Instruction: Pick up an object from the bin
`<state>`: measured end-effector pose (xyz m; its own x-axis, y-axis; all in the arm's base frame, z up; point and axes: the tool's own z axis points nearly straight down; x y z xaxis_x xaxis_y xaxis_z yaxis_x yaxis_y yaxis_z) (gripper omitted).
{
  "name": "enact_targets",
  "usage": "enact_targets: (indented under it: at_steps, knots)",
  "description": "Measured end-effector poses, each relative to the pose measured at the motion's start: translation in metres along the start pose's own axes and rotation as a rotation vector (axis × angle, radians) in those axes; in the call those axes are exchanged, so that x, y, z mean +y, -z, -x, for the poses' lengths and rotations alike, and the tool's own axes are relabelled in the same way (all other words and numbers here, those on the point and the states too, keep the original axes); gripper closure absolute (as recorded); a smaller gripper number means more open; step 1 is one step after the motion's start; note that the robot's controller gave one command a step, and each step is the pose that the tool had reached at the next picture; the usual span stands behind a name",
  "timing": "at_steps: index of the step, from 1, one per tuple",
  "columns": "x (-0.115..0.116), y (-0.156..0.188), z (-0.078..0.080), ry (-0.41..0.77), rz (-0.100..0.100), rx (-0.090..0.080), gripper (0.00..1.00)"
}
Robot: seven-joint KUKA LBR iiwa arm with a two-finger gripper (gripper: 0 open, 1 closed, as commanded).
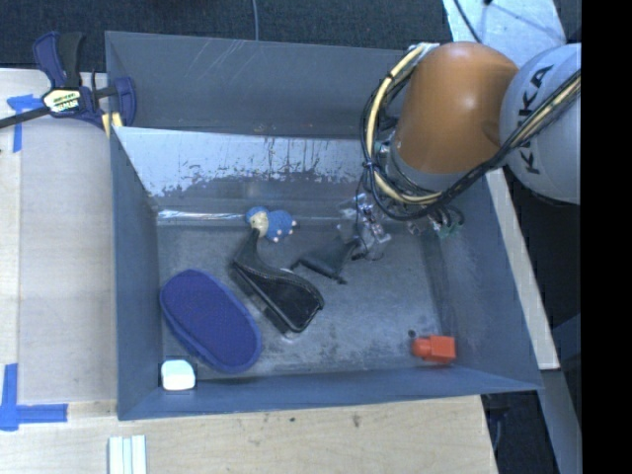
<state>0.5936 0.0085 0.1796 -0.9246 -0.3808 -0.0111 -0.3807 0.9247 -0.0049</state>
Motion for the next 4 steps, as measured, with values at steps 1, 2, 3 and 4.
enact_targets:
  at_steps: [1, 2, 3, 4]
  knots:
    - [0.023, -0.026, 0.002, 0.024, 0.006, 0.009, 1.0]
    - [0.038, -0.025, -0.044, 0.037, 0.006, 0.012, 1.0]
    - [0.03, -0.004, -0.027, 0.034, 0.003, 0.004, 1.0]
    - [0.03, -0.005, -0.028, 0.034, 0.004, 0.007, 0.0]
